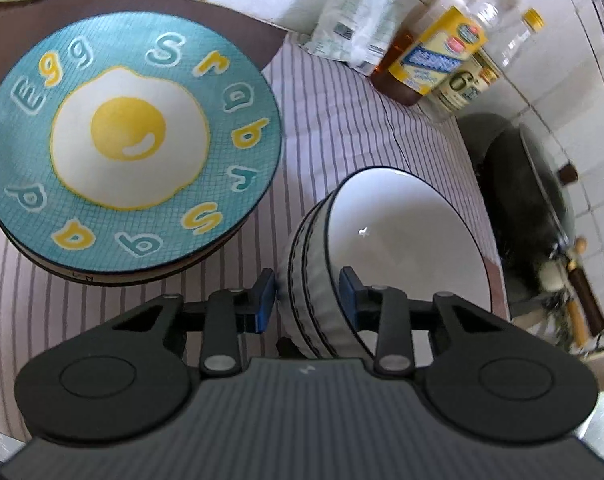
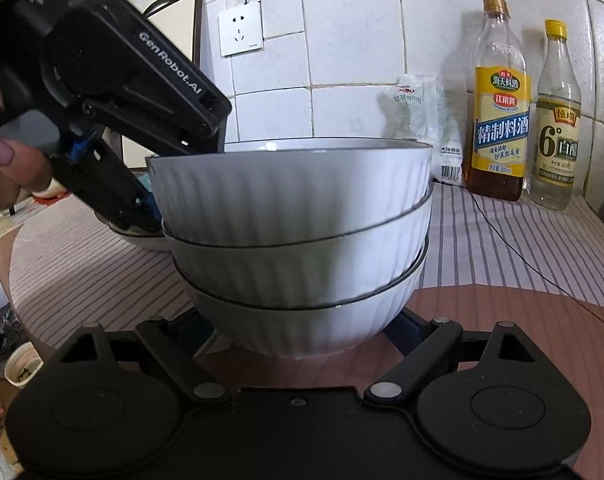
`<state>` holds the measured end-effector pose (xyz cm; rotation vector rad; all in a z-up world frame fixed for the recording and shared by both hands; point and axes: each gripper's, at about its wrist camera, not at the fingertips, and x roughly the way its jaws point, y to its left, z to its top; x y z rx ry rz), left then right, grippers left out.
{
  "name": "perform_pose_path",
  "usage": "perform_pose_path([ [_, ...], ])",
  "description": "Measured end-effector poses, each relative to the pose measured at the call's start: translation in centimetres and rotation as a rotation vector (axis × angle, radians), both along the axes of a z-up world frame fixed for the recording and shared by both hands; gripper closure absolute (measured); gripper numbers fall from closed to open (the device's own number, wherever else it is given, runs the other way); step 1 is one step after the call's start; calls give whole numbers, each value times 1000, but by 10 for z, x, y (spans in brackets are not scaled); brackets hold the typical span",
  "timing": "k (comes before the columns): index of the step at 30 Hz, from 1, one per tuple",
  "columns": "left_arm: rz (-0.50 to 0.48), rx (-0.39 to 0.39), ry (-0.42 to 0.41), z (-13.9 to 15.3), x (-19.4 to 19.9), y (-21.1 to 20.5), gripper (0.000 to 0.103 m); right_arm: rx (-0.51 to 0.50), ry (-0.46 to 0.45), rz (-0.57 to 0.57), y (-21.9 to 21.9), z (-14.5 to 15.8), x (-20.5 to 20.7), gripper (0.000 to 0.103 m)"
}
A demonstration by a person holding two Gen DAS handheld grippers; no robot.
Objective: Organize plates and bowls
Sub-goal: 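Lift the bowl stack, lower it onto the egg plate, open the left gripper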
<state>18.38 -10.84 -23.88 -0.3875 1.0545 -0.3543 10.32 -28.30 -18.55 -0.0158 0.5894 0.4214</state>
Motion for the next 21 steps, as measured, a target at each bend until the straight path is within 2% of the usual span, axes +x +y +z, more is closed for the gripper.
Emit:
perform_pose_path([
  [8,-38,39,-9,6,-6,-5,70,-34,5,11,1,3,0,10],
  [14,-43,56,-24,16,-12,-1,70,-4,-6,3,2,7,-2,10],
  [18,-40,73,-86,43,-22,5,70,-17,-47,23,8,24,-1,11],
  [21,5,70,-98,65,-23,17,70,-18,-77,56,14,40,6,11],
])
